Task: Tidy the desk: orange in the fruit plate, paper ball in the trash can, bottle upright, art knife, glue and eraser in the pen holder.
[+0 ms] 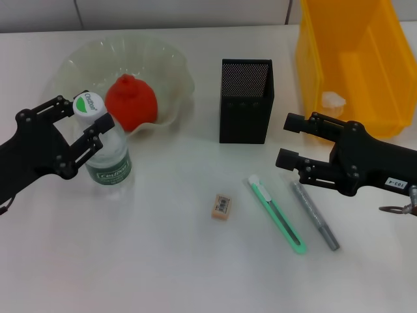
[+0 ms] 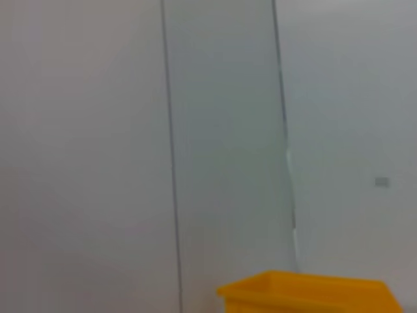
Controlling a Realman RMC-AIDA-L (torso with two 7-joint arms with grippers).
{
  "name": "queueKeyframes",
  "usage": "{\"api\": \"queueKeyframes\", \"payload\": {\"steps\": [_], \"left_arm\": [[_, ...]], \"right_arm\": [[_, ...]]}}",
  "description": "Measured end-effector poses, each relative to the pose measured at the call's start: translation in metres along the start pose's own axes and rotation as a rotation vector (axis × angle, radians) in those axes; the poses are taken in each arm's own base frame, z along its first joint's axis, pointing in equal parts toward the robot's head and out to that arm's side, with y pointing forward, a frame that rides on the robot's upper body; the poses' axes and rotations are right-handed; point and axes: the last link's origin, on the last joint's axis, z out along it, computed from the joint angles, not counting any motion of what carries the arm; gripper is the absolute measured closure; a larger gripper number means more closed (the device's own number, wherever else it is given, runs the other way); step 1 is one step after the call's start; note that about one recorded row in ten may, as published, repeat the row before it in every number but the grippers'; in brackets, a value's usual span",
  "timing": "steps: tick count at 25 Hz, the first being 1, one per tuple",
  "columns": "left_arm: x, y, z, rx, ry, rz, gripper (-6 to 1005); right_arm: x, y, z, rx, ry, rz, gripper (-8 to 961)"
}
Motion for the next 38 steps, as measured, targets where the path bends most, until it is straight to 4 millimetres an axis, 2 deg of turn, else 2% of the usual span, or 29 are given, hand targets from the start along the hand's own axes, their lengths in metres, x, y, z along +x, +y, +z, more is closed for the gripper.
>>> {"api": "queueKeyframes", "payload": {"steps": [4,13,15,16,19,20,21,22,23,24,25,26,27,28,29,31,32,34,36,37,38], "left_arm": [[-0.007,-0.002,0.000,0.077,0.003,-0.040,556],[-0.003,0.004,-0.009,0.088,0.060,-0.049,421],[0.006,0.007,-0.016,0.075,0.117,-0.051,365],[0.019,0.010,-0.028,0.055,0.191,-0.061,325],[0.030,0.011,-0.040,0.008,0.221,-0.071,203],[0.035,0.011,-0.045,-0.042,0.203,-0.079,205],[0.038,0.012,-0.050,-0.157,0.120,-0.103,206],[0.038,0.012,-0.050,-0.157,0.120,-0.103,207],[0.037,0.017,-0.052,-0.275,0.020,-0.119,209],[0.037,0.017,-0.052,-0.275,0.020,-0.119,210],[0.035,0.020,-0.052,-0.326,-0.025,-0.131,212],[0.030,0.025,-0.053,-0.376,-0.079,-0.148,212],[0.030,0.025,-0.053,-0.376,-0.079,-0.148,212],[0.026,0.028,-0.053,-0.401,-0.116,-0.157,211],[0.022,0.030,-0.052,-0.419,-0.145,-0.163,211],[0.016,0.032,-0.049,-0.432,-0.186,-0.171,212],[0.016,0.032,-0.049,-0.432,-0.186,-0.171,213],[0.013,0.032,-0.045,-0.428,-0.200,-0.173,215],[0.011,0.033,-0.043,-0.432,-0.206,-0.175,216],[0.011,0.033,-0.043,-0.432,-0.206,-0.175,216],[0.011,0.033,-0.042,-0.434,-0.208,-0.177,216]], "right_arm": [[0.001,0.001,0.001,0.000,-0.002,0.007,187],[0.002,0.001,0.001,0.000,-0.004,0.005,187],[0.002,0.001,0.001,-0.002,-0.004,0.004,187],[0.001,0.002,0.001,-0.004,-0.010,0.002,187],[-0.003,0.000,0.001,0.000,-0.030,-0.009,187],[-0.006,-0.001,0.000,0.002,-0.039,-0.014,187],[-0.016,-0.004,-0.001,-0.008,-0.046,-0.025,187],[-0.016,-0.004,-0.001,-0.008,-0.046,-0.025,187],[-0.033,-0.008,-0.003,-0.033,-0.028,-0.024,187],[-0.043,-0.010,-0.004,-0.046,-0.008,-0.018,187],[-0.043,-0.010,-0.004,-0.046,-0.008,-0.018,187],[-0.066,-0.013,-0.003,-0.067,0.055,0.008,187],[-0.066,-0.013,-0.003,-0.067,0.055,0.008,187],[-0.089,-0.012,0.001,-0.087,0.143,0.013,187],[-0.089,-0.012,0.001,-0.087,0.143,0.013,187],[-0.123,-0.003,0.012,-0.099,0.302,-0.007,187],[-0.123,-0.003,0.012,-0.099,0.302,-0.007,187],[-0.142,0.005,0.021,-0.090,0.420,-0.007,187],[-0.163,0.015,0.040,-0.024,0.659,-0.018,187],[-0.163,0.015,0.040,-0.024,0.659,-0.018,187],[-0.165,0.016,0.046,0.010,0.729,-0.017,187]]}}
